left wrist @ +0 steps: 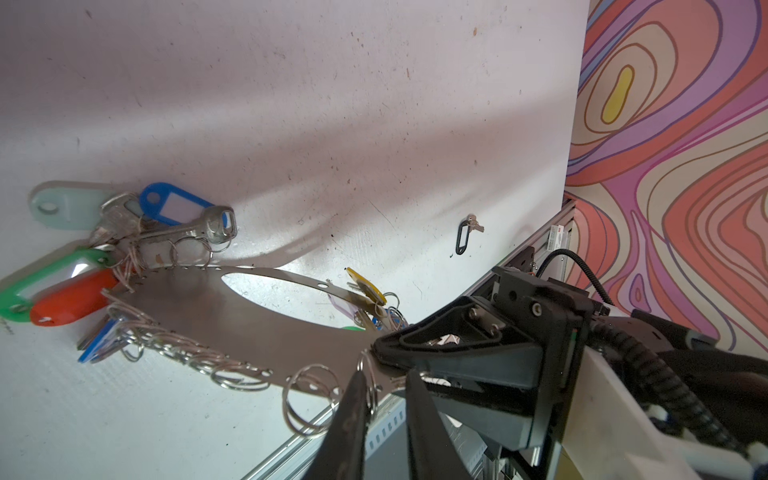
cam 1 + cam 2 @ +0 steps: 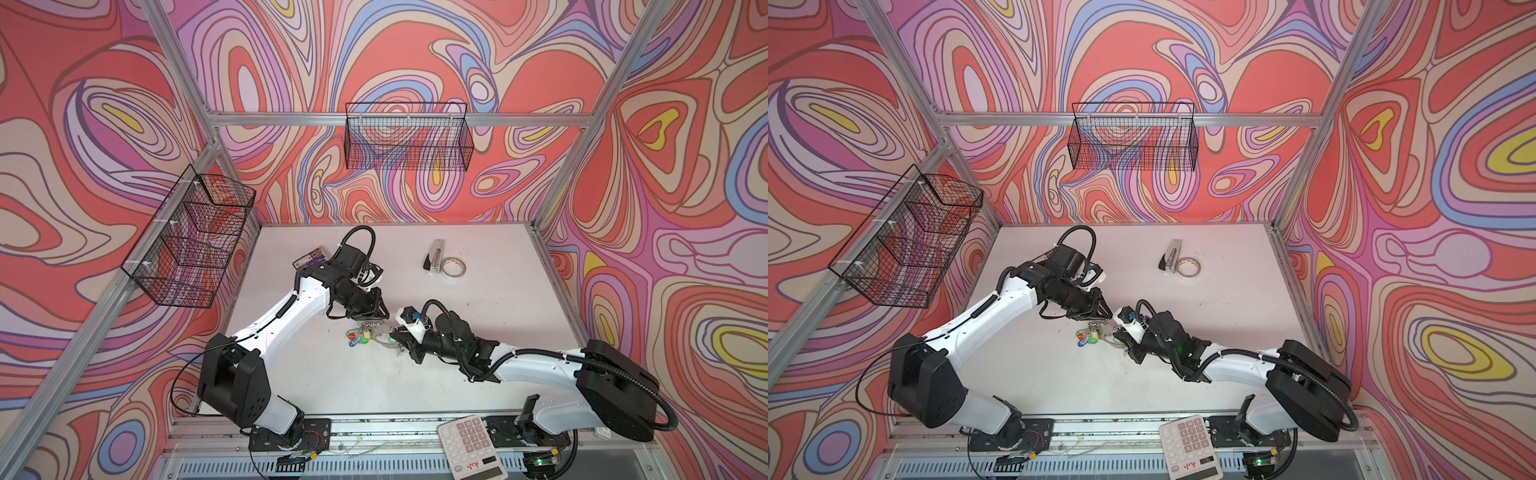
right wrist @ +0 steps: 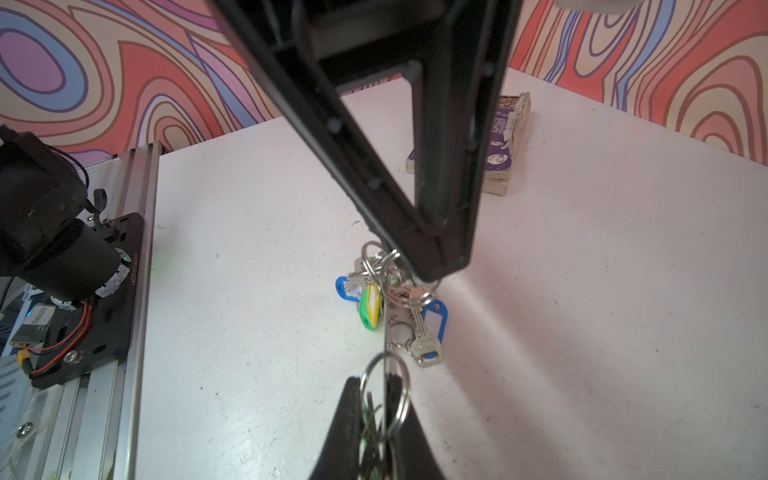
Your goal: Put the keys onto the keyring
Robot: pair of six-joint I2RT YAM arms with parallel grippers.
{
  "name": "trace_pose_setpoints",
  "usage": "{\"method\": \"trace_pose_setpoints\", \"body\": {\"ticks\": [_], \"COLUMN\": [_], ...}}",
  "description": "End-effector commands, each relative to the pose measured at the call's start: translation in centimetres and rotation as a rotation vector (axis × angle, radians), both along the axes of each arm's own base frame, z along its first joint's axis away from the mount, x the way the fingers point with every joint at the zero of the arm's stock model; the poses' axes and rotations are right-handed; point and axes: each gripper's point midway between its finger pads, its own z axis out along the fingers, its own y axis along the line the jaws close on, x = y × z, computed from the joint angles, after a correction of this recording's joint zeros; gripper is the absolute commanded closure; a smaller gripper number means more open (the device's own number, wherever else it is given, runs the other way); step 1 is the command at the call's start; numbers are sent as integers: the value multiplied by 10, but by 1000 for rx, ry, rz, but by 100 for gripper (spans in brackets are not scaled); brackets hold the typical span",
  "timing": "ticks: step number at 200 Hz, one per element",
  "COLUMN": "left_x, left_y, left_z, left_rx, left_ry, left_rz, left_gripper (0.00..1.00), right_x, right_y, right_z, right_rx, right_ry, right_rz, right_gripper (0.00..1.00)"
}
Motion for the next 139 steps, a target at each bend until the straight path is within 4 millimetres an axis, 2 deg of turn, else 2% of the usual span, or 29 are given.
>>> {"method": "trace_pose_setpoints", "body": {"ticks": [1,96,139], "left_x": [-1,0,0], "left_y": [6,10,10], "left_z": [-3,-8,-8], "left_rx": [43,82,84], "left_ry": [14,20,24], "left_rz": [-12,-15,-19], "left_gripper": [83,84,92], "right_x": [-8,-8,-8], "right_y": [-6,-6,-5], "right_z": [-32,-34,-34], "right_rx": [-99,-105,-106], "right_ry": [69,75,77], "right_rz": [11,10,11], "right_gripper": [100,100,100]}}
